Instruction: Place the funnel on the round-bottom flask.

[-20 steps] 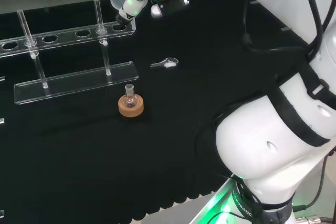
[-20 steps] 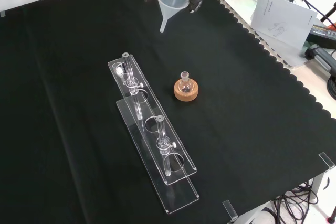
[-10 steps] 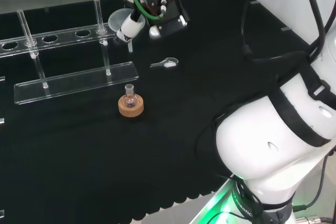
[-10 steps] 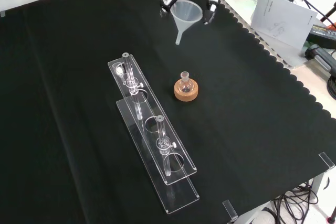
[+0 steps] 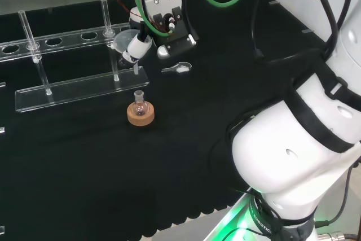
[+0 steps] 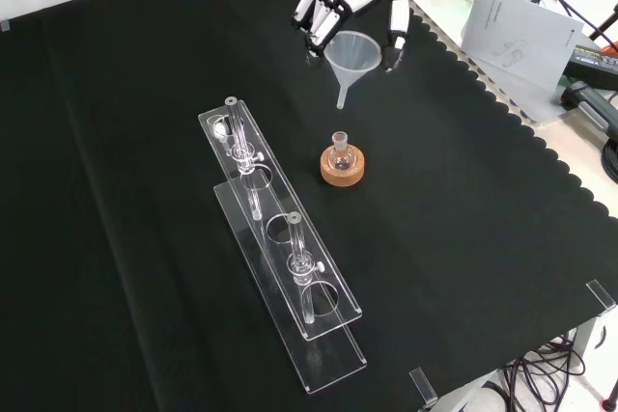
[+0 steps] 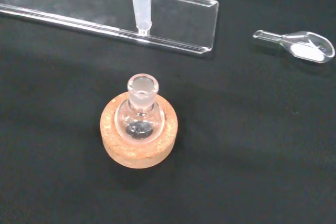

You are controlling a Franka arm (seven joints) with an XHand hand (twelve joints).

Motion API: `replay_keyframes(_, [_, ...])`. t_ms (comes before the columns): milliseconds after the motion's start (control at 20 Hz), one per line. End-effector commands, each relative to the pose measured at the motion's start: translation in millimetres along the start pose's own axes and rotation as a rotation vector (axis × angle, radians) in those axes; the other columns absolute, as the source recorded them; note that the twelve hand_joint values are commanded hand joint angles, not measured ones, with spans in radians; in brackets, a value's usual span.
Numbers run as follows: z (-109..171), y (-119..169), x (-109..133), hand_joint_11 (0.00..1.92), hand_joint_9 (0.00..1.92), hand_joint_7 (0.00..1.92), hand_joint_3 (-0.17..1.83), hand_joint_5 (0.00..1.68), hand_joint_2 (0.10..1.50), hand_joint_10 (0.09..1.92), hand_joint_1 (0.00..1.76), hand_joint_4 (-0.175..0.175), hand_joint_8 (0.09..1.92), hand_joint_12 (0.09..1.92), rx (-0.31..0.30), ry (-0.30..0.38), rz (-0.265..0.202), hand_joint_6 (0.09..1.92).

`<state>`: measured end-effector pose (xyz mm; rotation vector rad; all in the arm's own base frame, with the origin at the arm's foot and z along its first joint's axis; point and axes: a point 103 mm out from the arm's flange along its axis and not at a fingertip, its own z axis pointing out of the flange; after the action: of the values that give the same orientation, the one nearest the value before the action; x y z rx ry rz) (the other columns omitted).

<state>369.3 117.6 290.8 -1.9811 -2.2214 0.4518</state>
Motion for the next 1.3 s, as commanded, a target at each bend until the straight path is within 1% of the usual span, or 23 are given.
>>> replay_keyframes(50, [16, 7, 9, 0.53, 1.05, 0.84, 0.48, 0.69, 0.81, 0.72, 0.70, -0.048, 0.91, 1.28, 0.028, 0.018, -0.012, 0.73])
replay_keyframes(100, [18, 9, 7, 0.53, 1.05, 0.84, 0.48, 0.69, 0.80, 0.72, 0.70, -0.049, 0.91, 1.28, 0.034, 0.023, -0.015, 0.73])
replay_keyframes(150, [21, 9, 2, 0.54, 1.05, 0.84, 0.48, 0.69, 0.80, 0.72, 0.70, -0.049, 0.91, 1.28, 0.024, 0.063, -0.065, 0.73])
replay_keyframes(200, [24, 10, -2, 0.54, 1.05, 0.84, 0.48, 0.69, 0.80, 0.72, 0.70, -0.050, 0.91, 1.28, 0.028, 0.069, -0.074, 0.73])
replay_keyframes(500, [43, 11, 1, 0.54, 1.05, 0.85, 0.49, 0.69, 0.80, 0.72, 0.70, -0.051, 0.91, 1.28, 0.044, 0.037, -0.040, 0.73])
replay_keyframes(800, [49, 14, 15, 0.54, 1.04, 0.85, 0.49, 0.69, 0.80, 0.72, 0.70, -0.052, 0.91, 1.27, 0.052, 0.005, -0.017, 0.73])
replay_keyframes(900, [48, 13, 22, 0.55, 1.04, 0.85, 0.49, 0.69, 0.80, 0.72, 0.70, -0.053, 0.91, 1.27, 0.051, -0.003, -0.002, 0.73])
replay_keyframes(1100, [50, 16, 19, 0.55, 1.04, 0.85, 0.49, 0.70, 0.80, 0.72, 0.71, -0.054, 0.91, 1.27, 0.058, 0.012, -0.010, 0.74])
replay_keyframes(1250, [53, 18, 14, 0.55, 1.05, 0.85, 0.49, 0.70, 0.80, 0.72, 0.71, -0.055, 0.91, 1.27, 0.052, 0.012, -0.004, 0.74])
replay_keyframes(1300, [53, 17, 20, 0.55, 1.05, 0.85, 0.49, 0.70, 0.80, 0.71, 0.71, -0.055, 0.91, 1.27, 0.047, 0.001, 0.004, 0.74])
